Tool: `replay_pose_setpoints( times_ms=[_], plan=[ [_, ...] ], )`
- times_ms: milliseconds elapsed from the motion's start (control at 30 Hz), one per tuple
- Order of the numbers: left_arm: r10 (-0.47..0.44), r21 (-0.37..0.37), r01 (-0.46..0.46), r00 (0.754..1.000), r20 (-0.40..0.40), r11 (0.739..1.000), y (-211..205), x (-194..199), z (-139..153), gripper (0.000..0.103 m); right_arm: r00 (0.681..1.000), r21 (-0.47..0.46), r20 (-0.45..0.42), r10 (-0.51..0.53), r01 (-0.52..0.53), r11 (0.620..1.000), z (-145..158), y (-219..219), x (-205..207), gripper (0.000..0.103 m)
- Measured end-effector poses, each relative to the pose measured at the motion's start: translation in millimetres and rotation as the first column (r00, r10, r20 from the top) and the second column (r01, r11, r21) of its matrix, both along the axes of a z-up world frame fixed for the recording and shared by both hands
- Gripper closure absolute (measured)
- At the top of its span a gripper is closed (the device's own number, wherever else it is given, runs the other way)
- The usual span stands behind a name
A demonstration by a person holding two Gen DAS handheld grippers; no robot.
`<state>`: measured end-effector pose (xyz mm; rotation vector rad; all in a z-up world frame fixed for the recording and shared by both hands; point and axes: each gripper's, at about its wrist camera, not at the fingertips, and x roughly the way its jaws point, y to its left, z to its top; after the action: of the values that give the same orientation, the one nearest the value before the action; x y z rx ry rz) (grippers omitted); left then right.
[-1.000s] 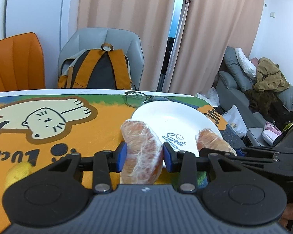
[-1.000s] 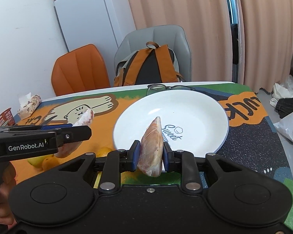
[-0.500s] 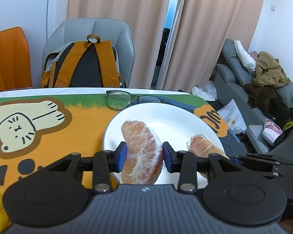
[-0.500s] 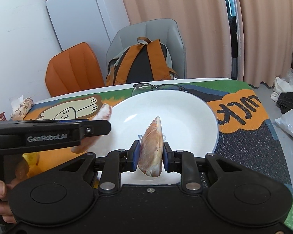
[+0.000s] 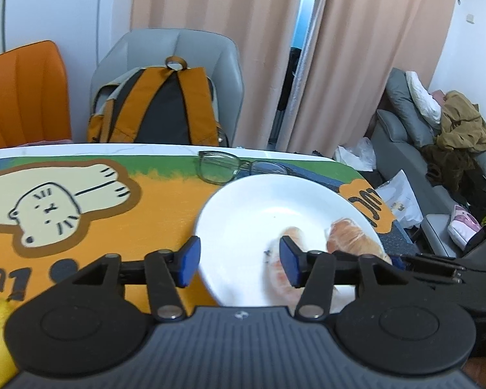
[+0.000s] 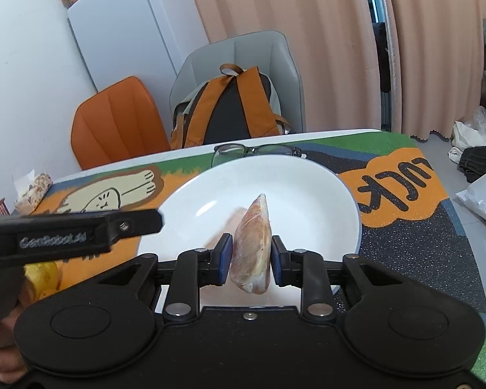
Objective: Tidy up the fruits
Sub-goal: 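Withdraw the right gripper from the plate toward the large pear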
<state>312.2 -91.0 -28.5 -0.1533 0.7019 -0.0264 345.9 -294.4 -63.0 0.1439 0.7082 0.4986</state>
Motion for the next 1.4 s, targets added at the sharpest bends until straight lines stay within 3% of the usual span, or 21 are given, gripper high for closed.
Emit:
replay_pose_setpoints(
  times_ms=[367, 567, 1033, 1233, 1333, 1400],
  plan=[
    [0.034, -0.008, -0.034, 0.999, 0.027, 0.999, 22, -57, 19, 0.018, 0.999, -0.002, 0.046, -0.018, 0.018, 1.0, 25, 2, -47, 0.058],
    [0.031, -0.019, -0.03, 1.0, 0.005, 0.999, 33, -87, 20, 0.015, 0.998, -0.008, 0.057, -0.015, 0.016, 1.0, 31, 9, -77, 0.057],
    [0.091, -0.01, -0.091, 0.995, 0.036, 0.996, 60, -152, 32, 0.012, 0.995, -0.025, 0.102, 0.015, -0.013, 1.0, 46, 27, -137, 0.047],
    [0.117, -0.025, -0.116, 0.992, 0.039, 0.993, 72, -175, 36, 0.011, 0.992, -0.022, 0.124, 0.034, -0.031, 0.999, 54, 34, -157, 0.036],
    [0.123, -0.051, -0.12, 0.991, 0.049, 0.991, 79, -187, 35, 0.003, 0.99, -0.022, 0.131, 0.045, -0.043, 0.999, 56, 36, -167, 0.029],
    [0.131, -0.071, -0.126, 0.99, 0.061, 0.989, 83, -195, 35, 0.0, 0.989, -0.018, 0.137, 0.052, -0.05, 0.999, 58, 38, -174, 0.015]
  ],
)
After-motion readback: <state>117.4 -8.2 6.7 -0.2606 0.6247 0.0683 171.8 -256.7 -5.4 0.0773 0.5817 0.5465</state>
